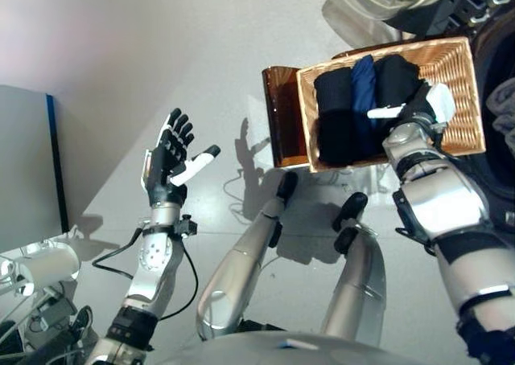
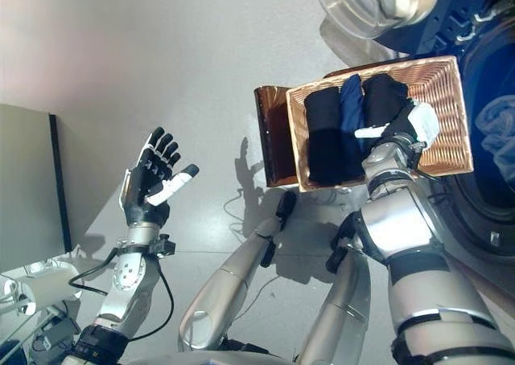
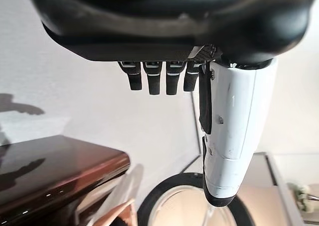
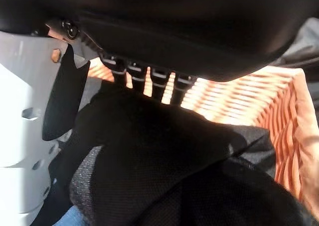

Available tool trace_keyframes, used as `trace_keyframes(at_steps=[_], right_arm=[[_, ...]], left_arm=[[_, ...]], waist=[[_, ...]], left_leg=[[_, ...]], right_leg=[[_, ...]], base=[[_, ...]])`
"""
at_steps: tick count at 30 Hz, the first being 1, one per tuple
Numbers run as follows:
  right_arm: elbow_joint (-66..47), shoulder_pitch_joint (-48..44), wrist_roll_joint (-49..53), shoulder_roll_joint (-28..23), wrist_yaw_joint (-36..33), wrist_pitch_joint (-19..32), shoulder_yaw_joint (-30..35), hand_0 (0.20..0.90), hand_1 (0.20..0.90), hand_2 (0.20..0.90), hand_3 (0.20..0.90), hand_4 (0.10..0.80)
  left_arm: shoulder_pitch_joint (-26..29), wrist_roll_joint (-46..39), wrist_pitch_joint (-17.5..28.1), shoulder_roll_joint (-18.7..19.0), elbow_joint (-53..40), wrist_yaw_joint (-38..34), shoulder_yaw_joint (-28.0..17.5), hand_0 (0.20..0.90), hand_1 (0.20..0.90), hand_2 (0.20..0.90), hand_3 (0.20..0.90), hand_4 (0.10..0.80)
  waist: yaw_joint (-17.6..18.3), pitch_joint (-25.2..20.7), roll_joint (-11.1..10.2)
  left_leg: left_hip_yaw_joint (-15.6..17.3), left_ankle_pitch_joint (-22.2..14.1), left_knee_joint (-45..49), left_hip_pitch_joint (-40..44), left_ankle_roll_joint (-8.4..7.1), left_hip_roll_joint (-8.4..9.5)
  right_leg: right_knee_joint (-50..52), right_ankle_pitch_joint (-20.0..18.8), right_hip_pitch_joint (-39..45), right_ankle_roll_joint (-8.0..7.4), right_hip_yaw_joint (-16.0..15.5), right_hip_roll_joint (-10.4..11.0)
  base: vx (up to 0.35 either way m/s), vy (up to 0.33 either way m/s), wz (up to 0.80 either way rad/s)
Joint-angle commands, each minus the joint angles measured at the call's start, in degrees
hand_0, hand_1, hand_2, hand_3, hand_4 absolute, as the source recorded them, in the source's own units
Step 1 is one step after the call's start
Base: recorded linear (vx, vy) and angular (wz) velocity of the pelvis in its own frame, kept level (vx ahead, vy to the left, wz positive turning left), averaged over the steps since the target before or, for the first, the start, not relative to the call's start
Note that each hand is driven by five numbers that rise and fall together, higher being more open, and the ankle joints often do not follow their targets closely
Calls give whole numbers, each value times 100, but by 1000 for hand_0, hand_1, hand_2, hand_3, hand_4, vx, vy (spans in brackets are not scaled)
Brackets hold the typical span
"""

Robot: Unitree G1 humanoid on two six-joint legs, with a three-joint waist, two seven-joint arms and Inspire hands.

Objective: Pick up the clothes and place them into the washing machine

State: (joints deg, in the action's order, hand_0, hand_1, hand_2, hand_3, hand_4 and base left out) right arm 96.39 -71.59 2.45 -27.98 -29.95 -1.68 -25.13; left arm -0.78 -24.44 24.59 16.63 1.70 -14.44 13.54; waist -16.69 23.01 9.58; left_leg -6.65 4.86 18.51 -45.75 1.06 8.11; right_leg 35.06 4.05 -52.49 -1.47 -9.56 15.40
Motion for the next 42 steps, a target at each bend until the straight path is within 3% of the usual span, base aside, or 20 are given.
trace_keyframes(at_steps=[1, 18, 33, 42], right_arm=[[-102, -444, -298, -390, -177, -87, -566, 200, 200, 200, 200, 300], [-300, -286, -236, -256, -309, 18, -421, 200, 200, 200, 200, 300], [-634, -27, 224, -705, -590, 462, -28, 200, 200, 200, 200, 300], [-458, 23, 145, -557, -620, 464, -52, 200, 200, 200, 200, 300]], left_arm=[[44, 147, 567, 159, -756, -172, -474, 900, 900, 900, 900, 800], [-220, 29, 591, 199, -315, -108, -552, 900, 900, 900, 900, 800], [-429, -182, 522, 344, 483, 102, -469, 900, 900, 900, 900, 800], [-575, -254, 471, 356, 562, 203, -373, 900, 900, 900, 900, 800]], waist=[[-210, -141, 386], [-149, -398, 401], [123, -740, 446], [140, -749, 507]], left_leg=[[208, -507, 331, -596, -243, 80], [300, -493, 72, -210, -193, 66], [524, -503, -363, 726, -146, 8], [581, -535, -253, 622, -101, -10]], right_leg=[[19, 484, 160, 9, 46, -66], [-204, 392, 433, -32, 202, -105], [-1034, 100, 1388, -163, 409, -207], [-1009, 68, 1273, -158, 483, -245]], base=[[7, 39, 14], [11, 11, -2], [29, 17, -13], [-11, 12, -13]])
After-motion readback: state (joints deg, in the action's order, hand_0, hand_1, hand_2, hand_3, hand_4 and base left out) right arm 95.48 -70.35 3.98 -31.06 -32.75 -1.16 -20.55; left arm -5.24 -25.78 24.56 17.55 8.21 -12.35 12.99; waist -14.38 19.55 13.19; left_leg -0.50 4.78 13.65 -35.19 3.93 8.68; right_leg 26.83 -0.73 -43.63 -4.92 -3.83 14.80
